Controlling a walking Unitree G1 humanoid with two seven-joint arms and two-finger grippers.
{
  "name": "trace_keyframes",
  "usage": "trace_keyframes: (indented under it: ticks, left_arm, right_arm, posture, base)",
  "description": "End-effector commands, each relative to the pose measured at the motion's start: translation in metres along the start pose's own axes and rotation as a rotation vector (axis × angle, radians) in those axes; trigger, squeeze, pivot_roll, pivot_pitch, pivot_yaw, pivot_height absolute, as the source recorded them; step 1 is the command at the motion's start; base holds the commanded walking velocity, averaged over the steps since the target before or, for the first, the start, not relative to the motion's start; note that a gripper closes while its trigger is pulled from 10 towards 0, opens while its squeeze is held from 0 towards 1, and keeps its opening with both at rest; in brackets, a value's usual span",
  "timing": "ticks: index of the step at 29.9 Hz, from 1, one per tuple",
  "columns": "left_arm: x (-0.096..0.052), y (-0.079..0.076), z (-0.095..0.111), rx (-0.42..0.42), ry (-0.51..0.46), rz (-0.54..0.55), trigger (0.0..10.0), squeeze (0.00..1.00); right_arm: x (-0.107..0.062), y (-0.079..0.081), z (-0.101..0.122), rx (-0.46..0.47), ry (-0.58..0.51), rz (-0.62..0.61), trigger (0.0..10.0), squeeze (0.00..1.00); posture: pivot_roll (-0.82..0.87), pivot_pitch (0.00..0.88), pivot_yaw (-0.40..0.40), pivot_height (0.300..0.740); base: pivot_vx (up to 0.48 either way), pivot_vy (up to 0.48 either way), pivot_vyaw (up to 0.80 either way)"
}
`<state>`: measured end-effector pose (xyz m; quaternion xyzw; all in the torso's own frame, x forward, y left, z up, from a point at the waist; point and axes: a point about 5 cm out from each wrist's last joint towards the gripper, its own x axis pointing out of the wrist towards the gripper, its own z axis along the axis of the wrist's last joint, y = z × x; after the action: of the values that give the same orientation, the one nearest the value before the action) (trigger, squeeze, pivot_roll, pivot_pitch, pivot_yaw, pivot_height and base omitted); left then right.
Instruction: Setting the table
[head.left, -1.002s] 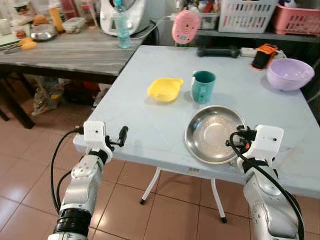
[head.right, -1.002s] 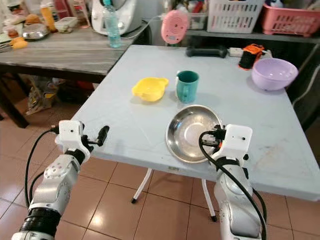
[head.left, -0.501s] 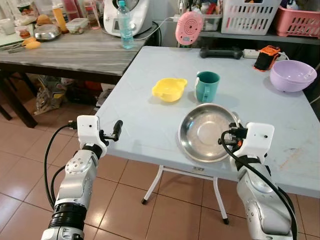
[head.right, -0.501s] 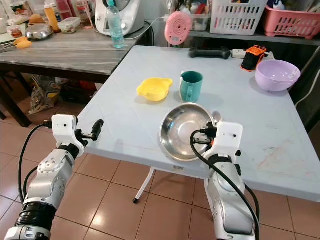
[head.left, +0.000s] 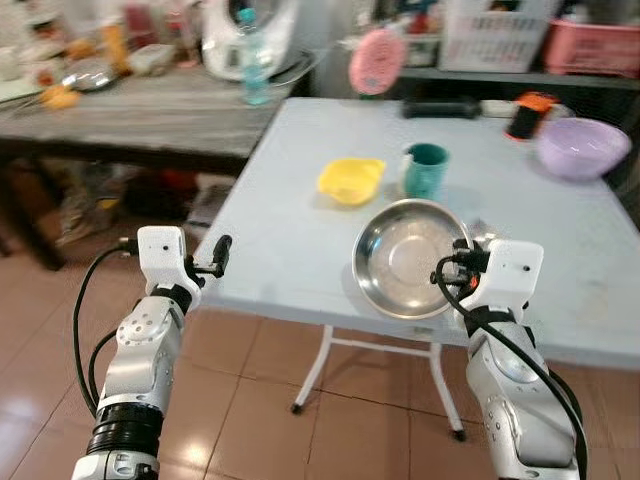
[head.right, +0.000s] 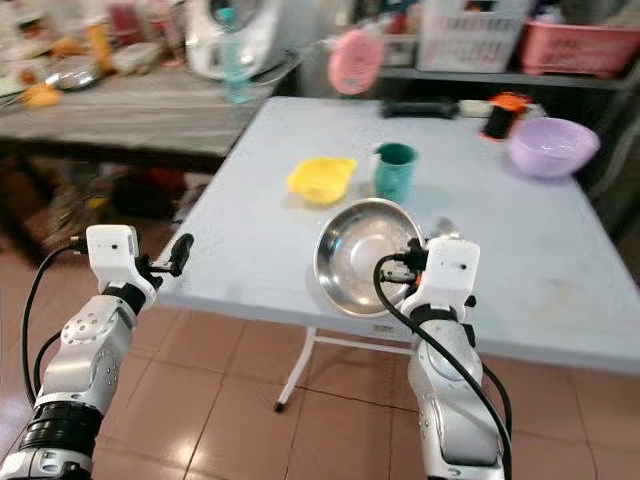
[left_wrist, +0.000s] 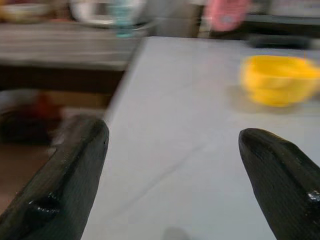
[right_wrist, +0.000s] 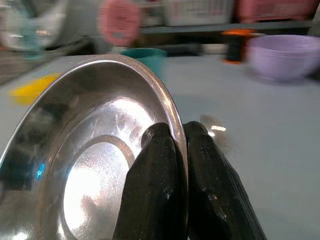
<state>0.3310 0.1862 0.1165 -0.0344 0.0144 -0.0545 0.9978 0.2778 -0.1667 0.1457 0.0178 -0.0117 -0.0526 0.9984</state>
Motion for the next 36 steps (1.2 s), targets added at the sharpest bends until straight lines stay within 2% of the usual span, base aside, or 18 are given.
trace_keyframes:
  ticks: [1,13,36]
  left_arm:
    - [0.001,0.001,0.001,0.013,0.000,-0.002,10.0,0.00]
    - [0.001,0.000,0.001,0.016,0.005,-0.010,10.0,0.00]
    - [-0.001,-0.001,-0.004,0.025,0.014,0.010,10.0,0.00]
  right_arm:
    - [0.000,0.000,0.006,-0.002,-0.029,-0.010,10.0,0.00]
    - [0.000,0.003,0.007,-0.005,-0.041,-0.006,10.0,0.00]
    - [0.000,0.012,0.008,-0.031,-0.071,0.056,10.0,0.00]
  posture:
    - [-0.06,0.017,0.065,0.740]
    - [-0.06,0.018,0.068,0.740]
    - [-0.04,0.000,0.064,0.740]
  base:
    - [0.000,0.341,-0.76]
    - [0.000,0.383,-0.66]
    - [0.000,0.459,0.00]
